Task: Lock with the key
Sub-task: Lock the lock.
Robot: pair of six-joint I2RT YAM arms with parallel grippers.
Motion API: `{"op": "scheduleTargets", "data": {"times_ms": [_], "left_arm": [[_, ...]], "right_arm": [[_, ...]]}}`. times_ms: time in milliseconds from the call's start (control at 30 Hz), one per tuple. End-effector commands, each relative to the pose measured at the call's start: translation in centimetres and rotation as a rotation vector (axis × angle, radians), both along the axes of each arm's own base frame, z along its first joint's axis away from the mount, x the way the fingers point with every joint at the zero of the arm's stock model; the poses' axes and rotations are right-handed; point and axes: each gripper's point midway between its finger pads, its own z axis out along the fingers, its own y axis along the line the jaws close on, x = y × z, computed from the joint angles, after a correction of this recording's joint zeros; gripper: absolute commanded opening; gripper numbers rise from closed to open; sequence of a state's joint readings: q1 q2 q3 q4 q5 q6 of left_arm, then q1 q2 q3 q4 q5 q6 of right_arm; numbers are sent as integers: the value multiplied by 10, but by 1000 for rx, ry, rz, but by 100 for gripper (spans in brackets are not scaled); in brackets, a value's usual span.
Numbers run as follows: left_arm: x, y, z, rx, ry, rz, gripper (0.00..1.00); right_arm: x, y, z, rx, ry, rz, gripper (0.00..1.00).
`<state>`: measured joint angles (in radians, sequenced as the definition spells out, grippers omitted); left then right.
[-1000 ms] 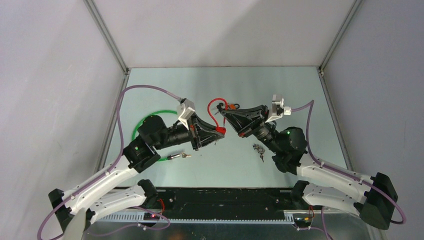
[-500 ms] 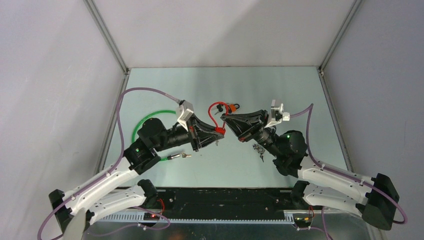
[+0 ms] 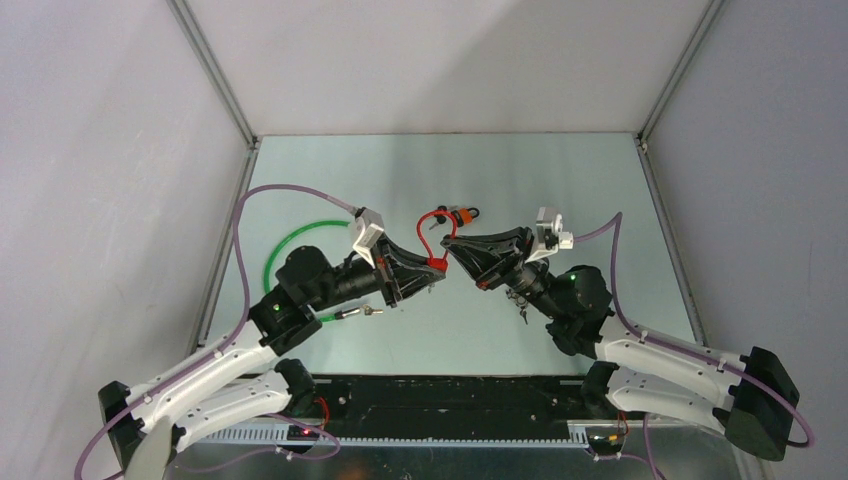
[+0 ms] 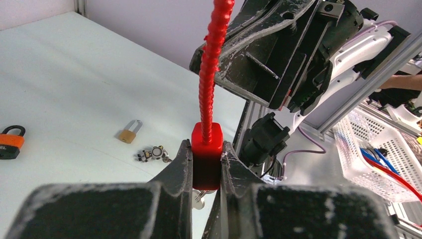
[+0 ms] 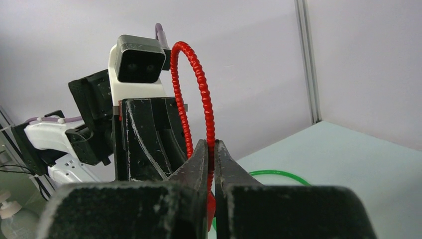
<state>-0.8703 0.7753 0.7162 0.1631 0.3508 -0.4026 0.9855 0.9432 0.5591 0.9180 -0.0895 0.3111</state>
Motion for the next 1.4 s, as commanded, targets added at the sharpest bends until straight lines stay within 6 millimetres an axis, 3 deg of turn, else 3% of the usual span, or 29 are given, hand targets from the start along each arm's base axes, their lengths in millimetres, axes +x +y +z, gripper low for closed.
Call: {"op": "scheduleTargets", "data": {"times_ms": [0,200,367,500,600,733,833,1067,1367], "left_arm": [[8,16,80,-243,-173,96,0],[14,30,108,-351,-222,171,0],[19,40,116,-404,-242,220,0],[18,29,102,-372,-216,171,0],[19,24,83,-346,-173,157,0],[25,25,58,-328,-105,176,0],[29,26,45,-320,-69,196,0],[40,25,31,-303,-25,233,0],[37,26,50,-370,33,208,0]], "right_arm": [[-16,31,-73,-249,79,116,0],[-12,33,-116,-357,145,68,0],[-14,35,-125,-375,166,84,0],[-10,34,-111,-346,166,68,0],[-1,27,-90,-305,189,28,0],[14,9,-60,-244,212,-14,0],[14,-5,-37,-199,203,-14,1],[7,-37,-3,-100,205,-9,26],[-10,-25,-17,-155,169,89,70]]}}
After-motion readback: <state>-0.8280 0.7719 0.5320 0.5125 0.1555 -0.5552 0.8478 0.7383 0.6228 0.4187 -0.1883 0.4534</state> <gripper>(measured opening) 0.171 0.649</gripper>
